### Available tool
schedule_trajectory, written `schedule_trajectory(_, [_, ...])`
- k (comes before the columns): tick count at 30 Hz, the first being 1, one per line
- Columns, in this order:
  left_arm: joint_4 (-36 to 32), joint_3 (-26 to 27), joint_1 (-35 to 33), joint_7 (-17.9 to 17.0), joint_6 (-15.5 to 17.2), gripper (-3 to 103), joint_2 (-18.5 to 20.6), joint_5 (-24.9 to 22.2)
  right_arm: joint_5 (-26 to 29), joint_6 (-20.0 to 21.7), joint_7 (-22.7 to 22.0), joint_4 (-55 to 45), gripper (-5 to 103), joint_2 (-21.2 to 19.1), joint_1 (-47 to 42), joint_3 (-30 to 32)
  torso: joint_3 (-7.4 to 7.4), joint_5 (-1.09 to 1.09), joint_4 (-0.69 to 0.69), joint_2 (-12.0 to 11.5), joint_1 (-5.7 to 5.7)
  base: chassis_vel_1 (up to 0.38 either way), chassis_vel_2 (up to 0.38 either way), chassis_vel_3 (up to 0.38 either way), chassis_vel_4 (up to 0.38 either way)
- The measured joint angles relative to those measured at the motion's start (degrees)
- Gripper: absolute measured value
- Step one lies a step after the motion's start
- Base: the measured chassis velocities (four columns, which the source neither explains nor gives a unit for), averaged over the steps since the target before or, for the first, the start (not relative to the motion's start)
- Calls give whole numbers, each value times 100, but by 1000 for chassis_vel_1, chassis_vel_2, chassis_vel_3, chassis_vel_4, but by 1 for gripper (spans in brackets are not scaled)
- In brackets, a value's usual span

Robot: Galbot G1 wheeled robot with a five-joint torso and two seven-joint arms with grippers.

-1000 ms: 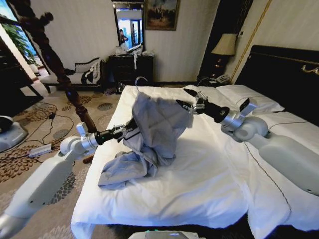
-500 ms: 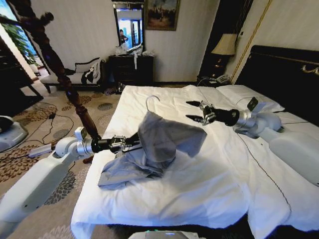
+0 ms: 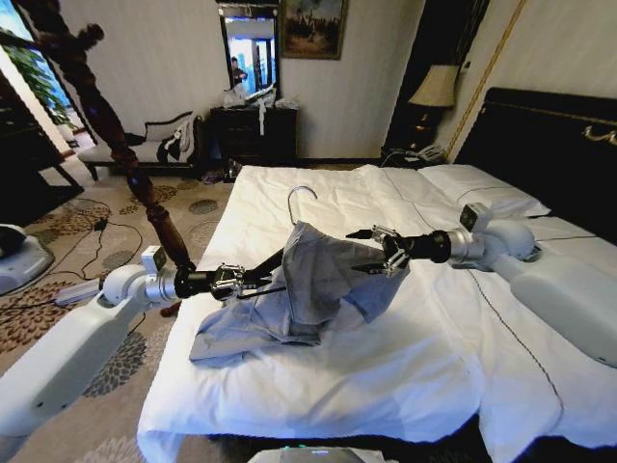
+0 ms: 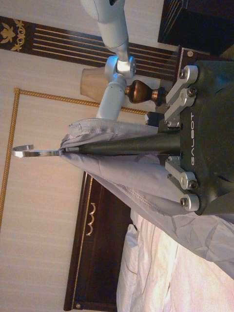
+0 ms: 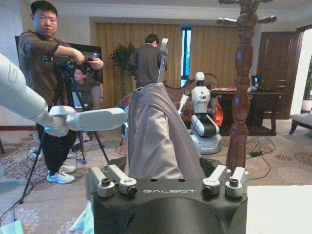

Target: Pick up the clothes from the bed and hang them on the clothes hanger.

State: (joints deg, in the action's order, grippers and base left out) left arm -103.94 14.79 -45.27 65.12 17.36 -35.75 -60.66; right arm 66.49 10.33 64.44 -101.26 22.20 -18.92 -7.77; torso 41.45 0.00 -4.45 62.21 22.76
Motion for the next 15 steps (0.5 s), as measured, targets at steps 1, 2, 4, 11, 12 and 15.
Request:
schedule_trajectory(1, [0,0,0,0,0,19,0,0,0,0,0,0,84,0,0,0,0,0,0,0,0,0,0,0,0])
schedule_trajectory(2, [7,-17,14,-2,-1,19,-9,2,-31,13,20,11,79,9,0,-10,0,0,0,0,0,0,0,0,0])
schedule_trajectory(4, [31,-74,79,-9,-5,19,-33,2,-96,35,34,38,68,39,0,-26,0,0,-1,0,0,0,0,0,0])
schedule_trajectory(11, [114,-226,265,-15,-11,19,-37,-20,-334,61,18,109,46,106,-2,-31,0,0,-1,0,0,0,0,0,0])
schedule_trajectory(12, [126,-253,301,-15,-11,19,-33,-31,-367,63,23,121,46,121,6,-31,0,0,-1,0,0,0,0,0,0])
schedule_trajectory(15, [159,-372,421,-9,-13,19,-12,-55,-492,77,111,162,30,190,63,-43,0,0,-1,0,0,0,0,0,0])
